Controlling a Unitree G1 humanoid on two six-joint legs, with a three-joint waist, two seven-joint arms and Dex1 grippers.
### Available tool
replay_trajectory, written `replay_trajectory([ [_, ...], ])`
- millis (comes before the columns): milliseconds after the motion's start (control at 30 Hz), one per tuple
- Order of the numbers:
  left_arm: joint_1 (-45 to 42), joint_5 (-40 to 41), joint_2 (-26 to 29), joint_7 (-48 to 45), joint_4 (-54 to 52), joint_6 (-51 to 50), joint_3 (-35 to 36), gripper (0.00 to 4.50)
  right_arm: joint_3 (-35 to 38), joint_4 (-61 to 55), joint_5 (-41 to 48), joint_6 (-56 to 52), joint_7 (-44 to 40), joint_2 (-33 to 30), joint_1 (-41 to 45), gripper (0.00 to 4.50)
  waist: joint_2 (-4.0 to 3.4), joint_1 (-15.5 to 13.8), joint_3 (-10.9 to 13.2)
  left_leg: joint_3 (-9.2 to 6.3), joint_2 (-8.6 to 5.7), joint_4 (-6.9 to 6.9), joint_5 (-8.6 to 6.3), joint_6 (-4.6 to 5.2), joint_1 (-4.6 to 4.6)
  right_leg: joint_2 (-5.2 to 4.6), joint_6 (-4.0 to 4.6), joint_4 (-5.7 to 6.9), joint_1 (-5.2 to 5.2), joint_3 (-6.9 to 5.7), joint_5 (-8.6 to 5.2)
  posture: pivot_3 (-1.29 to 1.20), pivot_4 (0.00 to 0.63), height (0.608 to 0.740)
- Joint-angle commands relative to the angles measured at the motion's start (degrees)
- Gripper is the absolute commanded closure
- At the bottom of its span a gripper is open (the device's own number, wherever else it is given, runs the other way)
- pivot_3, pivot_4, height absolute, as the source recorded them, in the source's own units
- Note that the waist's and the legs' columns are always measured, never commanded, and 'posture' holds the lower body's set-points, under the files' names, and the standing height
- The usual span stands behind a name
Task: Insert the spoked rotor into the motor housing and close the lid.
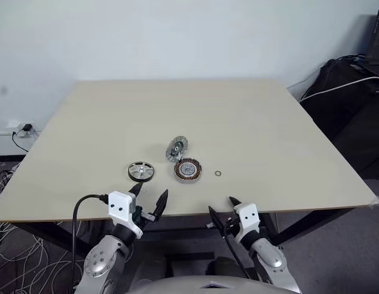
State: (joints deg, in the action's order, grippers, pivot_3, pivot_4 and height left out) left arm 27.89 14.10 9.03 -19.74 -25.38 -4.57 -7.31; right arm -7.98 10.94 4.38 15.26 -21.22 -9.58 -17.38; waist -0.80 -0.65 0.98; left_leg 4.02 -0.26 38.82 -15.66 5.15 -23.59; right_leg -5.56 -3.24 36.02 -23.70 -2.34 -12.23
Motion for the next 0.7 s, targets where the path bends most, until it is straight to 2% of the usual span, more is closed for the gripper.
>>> replay_trajectory([
  [33, -1.05, 0.06, -0.46, 0.32, -1.33, 1.4, -0.17, 0.01, 0.89, 1.61, -0.04, 2.3, -0.04, 0.11, 1.07, 0.0, 0.01, 0.03, -0.01, 0.0, 0.0, 0.0, 0.0, 0.0, 0.0, 0.0, 0.0, 0.0, 0.0, 0.0, 0.0, 0.0, 0.0, 0.74],
  [200, -1.57, -0.41, -0.8, 0.69, -0.89, 1.52, -0.61, 0.01, 0.99, 3.2, 0.38, 3.47, -0.13, 0.36, 1.75, 0.0, 0.06, 0.03, -0.04, 0.0, 0.0, 0.0, 0.0, 0.0, 0.01, 0.01, 0.0, 0.0, 0.01, 0.01, 0.0, 0.0, 0.0, 0.74],
  [333, -1.98, -0.67, -1.15, 1.29, -0.52, 1.35, -0.76, 0.01, 1.74, 2.43, -0.08, 0.08, 2.66, 1.21, 3.58, 0.0, 0.08, 0.15, -0.05, 0.0, 0.0, 0.0, 0.0, 0.0, 0.02, 0.01, 0.01, 0.02, 0.01, 0.02, 0.01, 0.0, 0.0, 0.74],
  [500, -2.26, -1.56, -2.65, 3.42, -0.31, 1.66, -0.55, 0.01, 1.82, -9.44, -2.29, -12.33, 8.06, 1.91, 5.86, 0.0, 0.01, 0.2, -0.06, 0.02, -0.01, 0.01, 0.0, 0.0, 0.02, -0.05, 0.05, 0.02, 0.0, -0.01, 0.06, 0.0, 0.0, 0.74],
  [700, -2.12, -3.26, -3.85, 5.11, 0.66, 3.79, -0.66, 0.01, 1.95, -18.21, -4.22, -28.75, 13.41, 4.23, 13.46, 0.0, -0.04, -0.08, -0.03, 0.03, 0.06, 0.0, 0.01, -0.02, -0.02, 0.04, 0.34, 0.02, -0.09, -0.08, 0.23, 0.0, 0.0, 0.74],
])
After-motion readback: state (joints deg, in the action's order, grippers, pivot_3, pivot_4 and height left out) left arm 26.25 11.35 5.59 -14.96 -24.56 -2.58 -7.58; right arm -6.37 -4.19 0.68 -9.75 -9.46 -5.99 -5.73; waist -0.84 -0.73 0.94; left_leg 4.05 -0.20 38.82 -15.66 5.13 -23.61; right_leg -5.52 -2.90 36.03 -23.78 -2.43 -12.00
